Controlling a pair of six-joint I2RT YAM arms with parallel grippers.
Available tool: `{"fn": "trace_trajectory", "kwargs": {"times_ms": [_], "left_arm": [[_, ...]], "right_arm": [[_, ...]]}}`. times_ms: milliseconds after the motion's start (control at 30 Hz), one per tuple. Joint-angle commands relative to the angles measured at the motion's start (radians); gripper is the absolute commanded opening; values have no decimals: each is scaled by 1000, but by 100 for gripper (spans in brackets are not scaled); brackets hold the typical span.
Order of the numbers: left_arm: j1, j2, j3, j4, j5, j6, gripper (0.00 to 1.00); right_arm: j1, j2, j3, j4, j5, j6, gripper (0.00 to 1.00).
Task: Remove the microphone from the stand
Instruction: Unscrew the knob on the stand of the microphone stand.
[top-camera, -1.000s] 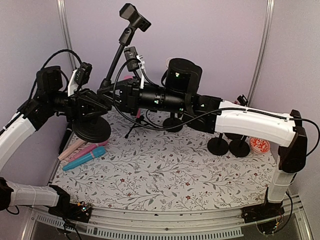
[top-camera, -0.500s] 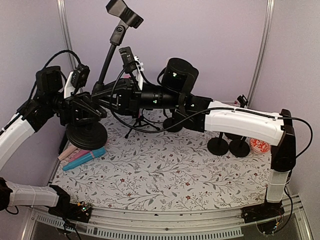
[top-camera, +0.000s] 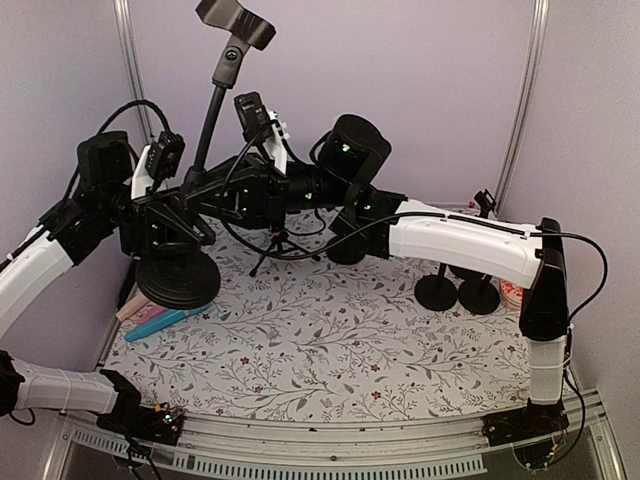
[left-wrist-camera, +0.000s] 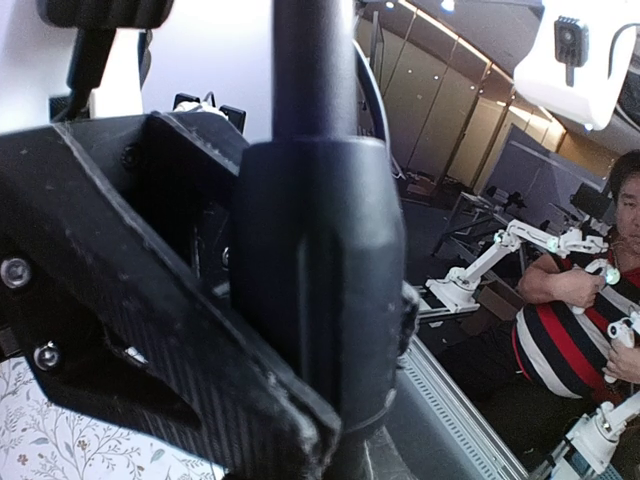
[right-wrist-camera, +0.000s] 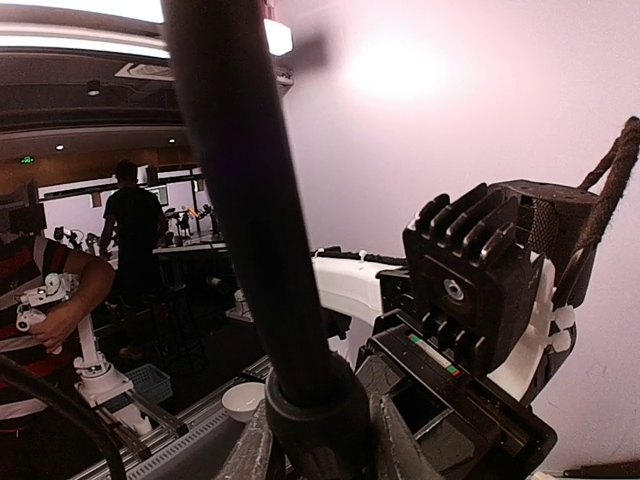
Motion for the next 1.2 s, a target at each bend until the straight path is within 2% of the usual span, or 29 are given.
{"fn": "trace_trajectory", "kwargs": {"times_ms": [0, 100, 133, 200, 300, 367, 467, 633, 800, 1167], "left_arm": [[5, 31, -22, 65, 4, 3, 0], [12, 31, -9, 82, 0, -6, 0], [18, 30, -2, 82, -1, -4, 0], [28, 29, 12, 84, -5, 1, 0], [42, 25, 27, 87, -17, 8, 0], [51, 21, 30, 89, -34, 13, 0], [61, 18, 29, 91, -63, 25, 0], [78, 19, 33, 92, -134, 51, 0], [94, 23, 38, 90, -201, 73, 0], [115, 25, 34, 67, -259, 126, 0]], "right_arm": [[24, -54, 53, 191, -177, 171, 10], [12, -94, -22, 166, -116, 170, 56], [9, -113, -55, 143, -78, 158, 67], [6, -166, -129, 53, 42, 92, 81], [7, -245, -226, -86, 279, -14, 92], [7, -293, -274, -162, 473, -69, 93], [28, -339, -327, -224, 669, -114, 91], [96, -318, -249, -378, 885, -221, 84], [139, -266, -144, -478, 1012, -246, 73], [152, -183, -28, -558, 1088, -197, 51]]}}
